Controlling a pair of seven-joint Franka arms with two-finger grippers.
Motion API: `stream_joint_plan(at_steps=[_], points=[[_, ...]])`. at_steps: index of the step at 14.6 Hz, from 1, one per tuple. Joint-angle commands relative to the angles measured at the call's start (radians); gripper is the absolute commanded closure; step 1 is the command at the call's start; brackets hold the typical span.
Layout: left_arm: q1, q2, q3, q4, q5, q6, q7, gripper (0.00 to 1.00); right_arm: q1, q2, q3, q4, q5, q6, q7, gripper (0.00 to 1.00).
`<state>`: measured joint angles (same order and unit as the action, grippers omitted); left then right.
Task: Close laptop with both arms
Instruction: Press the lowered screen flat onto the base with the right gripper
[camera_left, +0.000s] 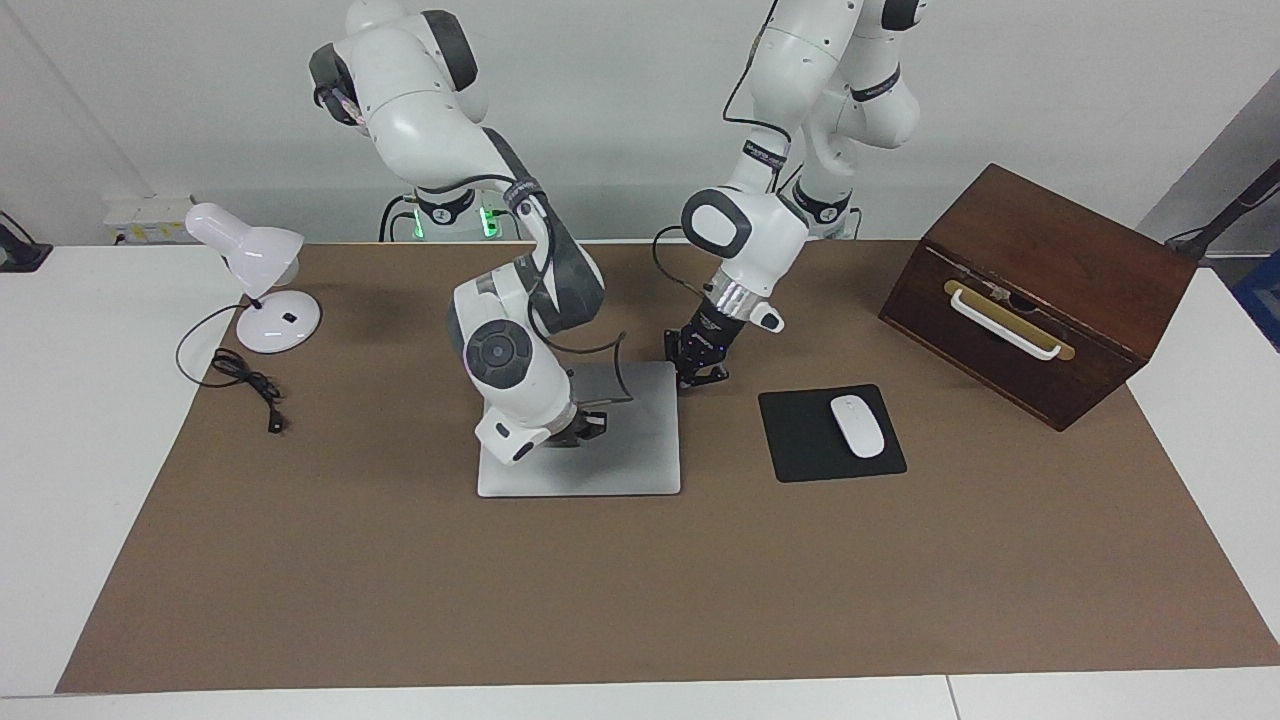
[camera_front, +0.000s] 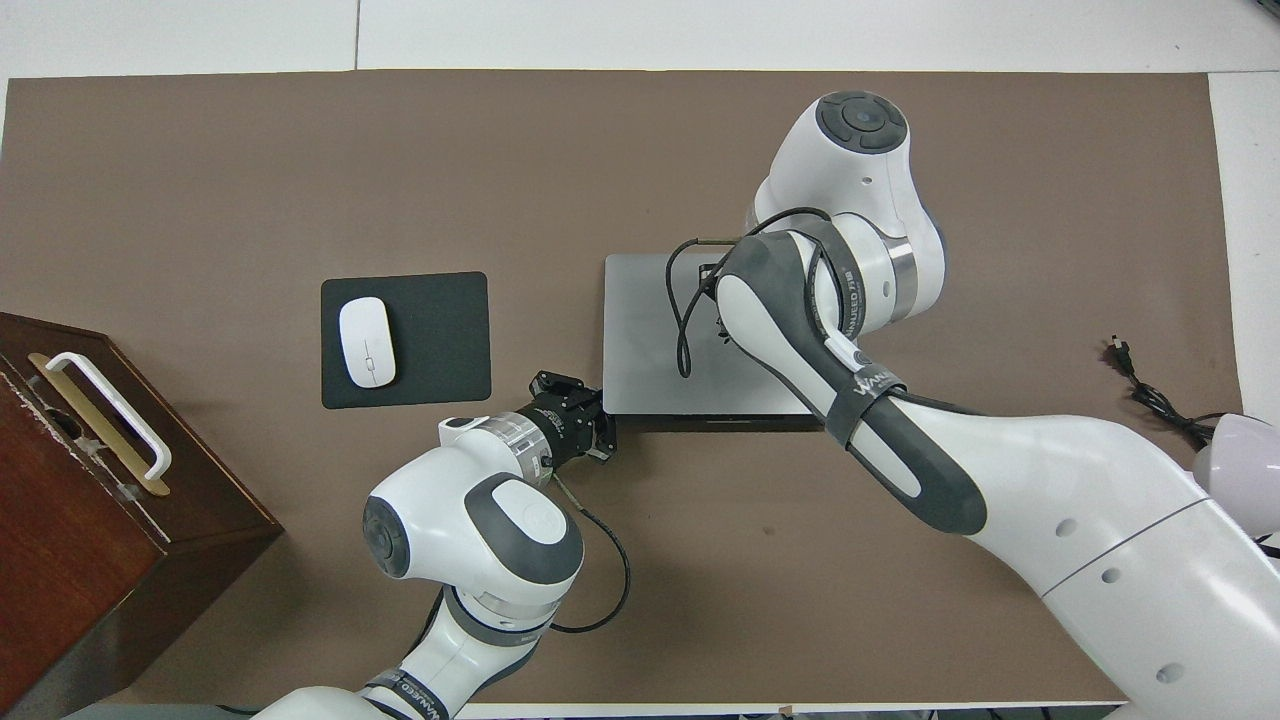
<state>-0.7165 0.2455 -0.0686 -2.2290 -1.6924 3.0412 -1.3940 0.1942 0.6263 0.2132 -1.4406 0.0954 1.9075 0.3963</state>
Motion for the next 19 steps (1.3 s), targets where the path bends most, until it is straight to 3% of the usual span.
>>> stream_joint_plan(at_steps=[1,19], points=[[0.003,-0.009,0.003,-0.038,-0.013,0.011,0.021,1.00,-0.007,-0.004,0.012,-0.023,0.018,0.033,0.024,1.00],[0.009,-0.017,0.004,-0.031,-0.013,0.008,0.021,1.00,-0.009,-0.005,0.012,0.012,0.015,-0.037,0.021,1.00]])
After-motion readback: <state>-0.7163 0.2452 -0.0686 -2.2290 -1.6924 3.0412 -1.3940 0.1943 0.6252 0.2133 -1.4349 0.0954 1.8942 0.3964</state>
